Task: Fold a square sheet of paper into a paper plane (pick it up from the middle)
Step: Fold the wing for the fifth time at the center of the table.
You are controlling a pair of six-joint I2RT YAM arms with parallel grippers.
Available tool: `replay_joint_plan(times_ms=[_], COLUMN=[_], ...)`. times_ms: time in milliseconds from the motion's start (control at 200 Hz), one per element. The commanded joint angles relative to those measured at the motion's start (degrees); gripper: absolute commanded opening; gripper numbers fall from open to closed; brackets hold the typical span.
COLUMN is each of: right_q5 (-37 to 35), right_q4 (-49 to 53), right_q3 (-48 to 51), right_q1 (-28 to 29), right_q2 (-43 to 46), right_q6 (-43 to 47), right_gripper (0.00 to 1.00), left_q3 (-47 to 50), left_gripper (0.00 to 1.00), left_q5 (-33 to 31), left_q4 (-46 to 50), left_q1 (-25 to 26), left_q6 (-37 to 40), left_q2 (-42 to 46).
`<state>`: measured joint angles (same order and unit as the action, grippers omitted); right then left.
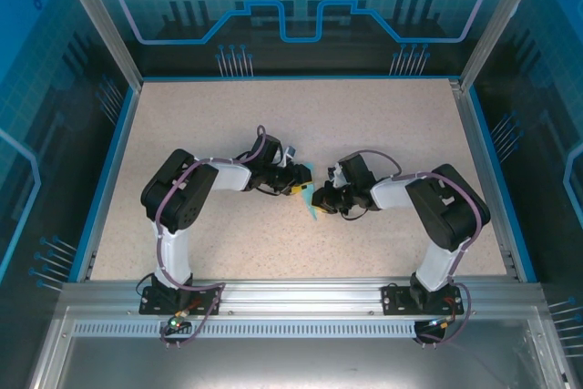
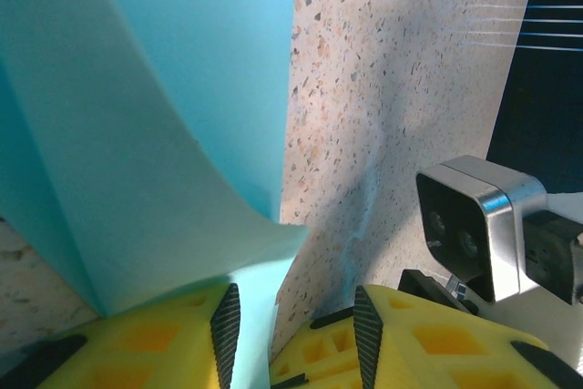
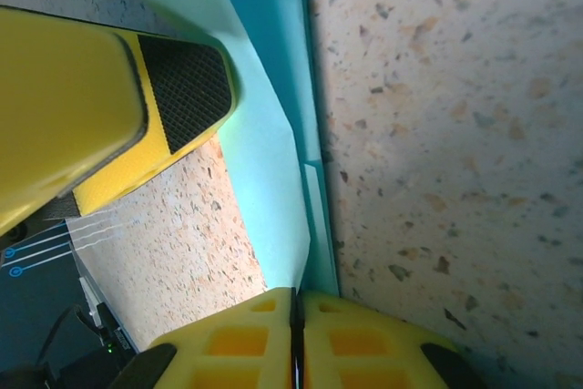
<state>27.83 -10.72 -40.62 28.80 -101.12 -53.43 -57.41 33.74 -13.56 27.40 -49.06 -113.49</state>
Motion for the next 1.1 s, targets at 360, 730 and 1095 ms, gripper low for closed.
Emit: replay_joint_plan(times_ms=[360,730,1095], right_q5=[-3.9,-4.2,-4.5], right_q4=[14.0,11.8,12.9], right_q3=[-2.1,1.9,2.2], right_q1=[3.0,2.2,1.9], right_q2=[3.2,2.4,6.3], right_q6=[3.9,0.2,1.3], right_gripper=[0.18,0.08,0.14], left_q3=[-0.9,-1.0,-1.0], left_gripper=[0.41,0.40,0.40], left_q5=[-0.3,-0.2,-0.2], left_q4=[3.3,3.6,3.6], left_q1=[0.2,0.2,0.3], left_q6=[1.3,1.4,1.4], left_q2=[-1.6,-1.5,-1.7])
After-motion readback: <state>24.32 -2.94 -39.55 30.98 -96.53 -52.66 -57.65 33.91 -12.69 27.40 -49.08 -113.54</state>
